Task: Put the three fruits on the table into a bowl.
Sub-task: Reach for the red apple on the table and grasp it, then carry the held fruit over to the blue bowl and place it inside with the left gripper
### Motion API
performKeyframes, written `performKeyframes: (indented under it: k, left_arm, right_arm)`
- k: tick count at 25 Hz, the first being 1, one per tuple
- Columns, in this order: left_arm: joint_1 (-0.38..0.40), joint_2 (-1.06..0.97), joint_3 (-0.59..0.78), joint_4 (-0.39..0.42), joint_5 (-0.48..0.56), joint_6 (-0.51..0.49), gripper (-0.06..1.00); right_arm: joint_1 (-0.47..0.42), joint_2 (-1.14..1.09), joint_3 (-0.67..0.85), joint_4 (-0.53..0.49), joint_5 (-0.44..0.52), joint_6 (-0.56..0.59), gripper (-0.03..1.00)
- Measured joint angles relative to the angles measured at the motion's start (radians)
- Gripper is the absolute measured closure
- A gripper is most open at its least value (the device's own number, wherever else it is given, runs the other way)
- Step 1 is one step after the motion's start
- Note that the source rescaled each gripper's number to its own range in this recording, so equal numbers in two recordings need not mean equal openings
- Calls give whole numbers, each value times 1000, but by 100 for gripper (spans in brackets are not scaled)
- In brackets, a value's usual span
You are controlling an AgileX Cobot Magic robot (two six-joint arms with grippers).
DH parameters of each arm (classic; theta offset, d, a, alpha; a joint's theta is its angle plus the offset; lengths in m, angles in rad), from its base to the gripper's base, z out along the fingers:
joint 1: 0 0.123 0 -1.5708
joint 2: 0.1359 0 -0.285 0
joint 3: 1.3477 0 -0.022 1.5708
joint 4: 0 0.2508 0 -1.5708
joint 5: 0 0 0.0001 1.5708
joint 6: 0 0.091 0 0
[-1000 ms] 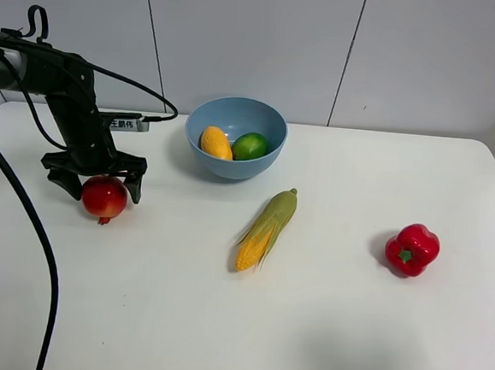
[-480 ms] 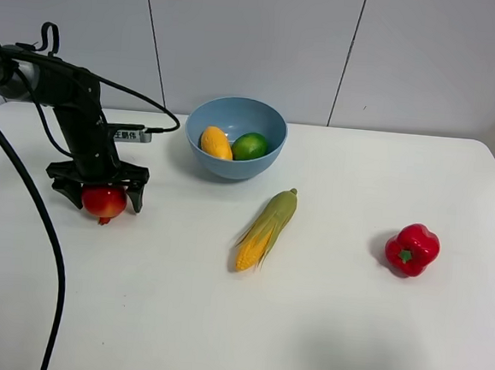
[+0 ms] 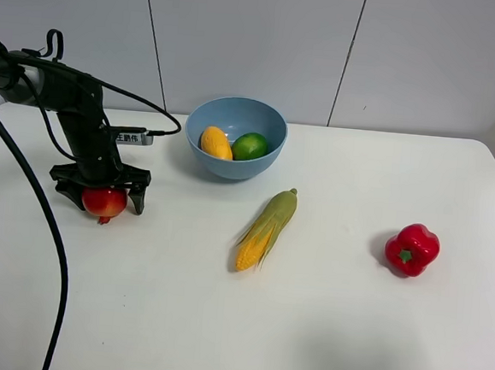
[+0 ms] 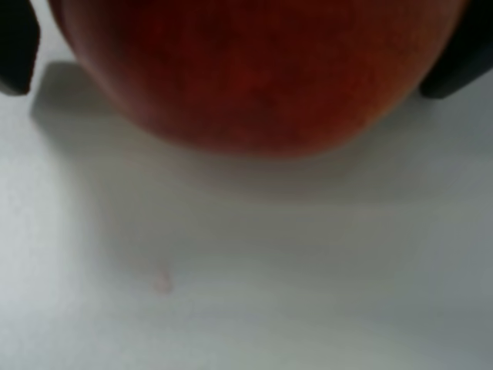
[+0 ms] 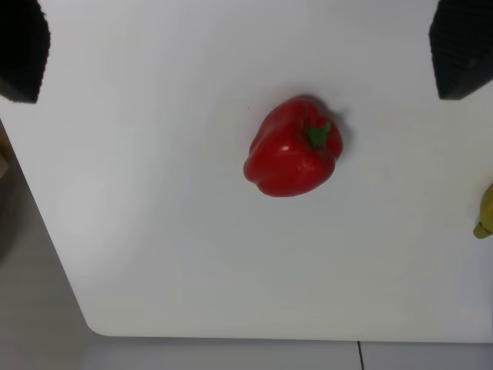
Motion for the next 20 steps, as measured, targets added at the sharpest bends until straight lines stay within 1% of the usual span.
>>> performKeyframes:
  k: [5,6,7,8,9,10,11,12,20]
  left_arm:
    - [0,0,0,0,0,0,-3]
    - [0,0,0,0,0,0,-2]
    - [0,0,0,0,0,0,1]
    - [0,0,0,0,1,0,7]
    - [0,0,0,0,2,0,16]
    - [0,0,0,0,3,0,31]
    - [0,0,0,0,4,-1,53]
    - [0,0,0,-2,4,-2,63]
    - [0,0,0,-15,4,-2,62]
  right_arm:
    - [0,0,0,0,0,0,-3]
    - [0,0,0,0,0,0,-3]
    - [0,0,0,0,0,0,-3]
    - [0,0,0,0,0,0,-3]
    - [0,0,0,0,0,0,-3]
    - [0,0,0,0,0,0,-3]
    - [0,0,0,0,0,0,-3]
    - [0,0,0,0,0,0,-3]
    - [0,0,0,0,0,0,-3]
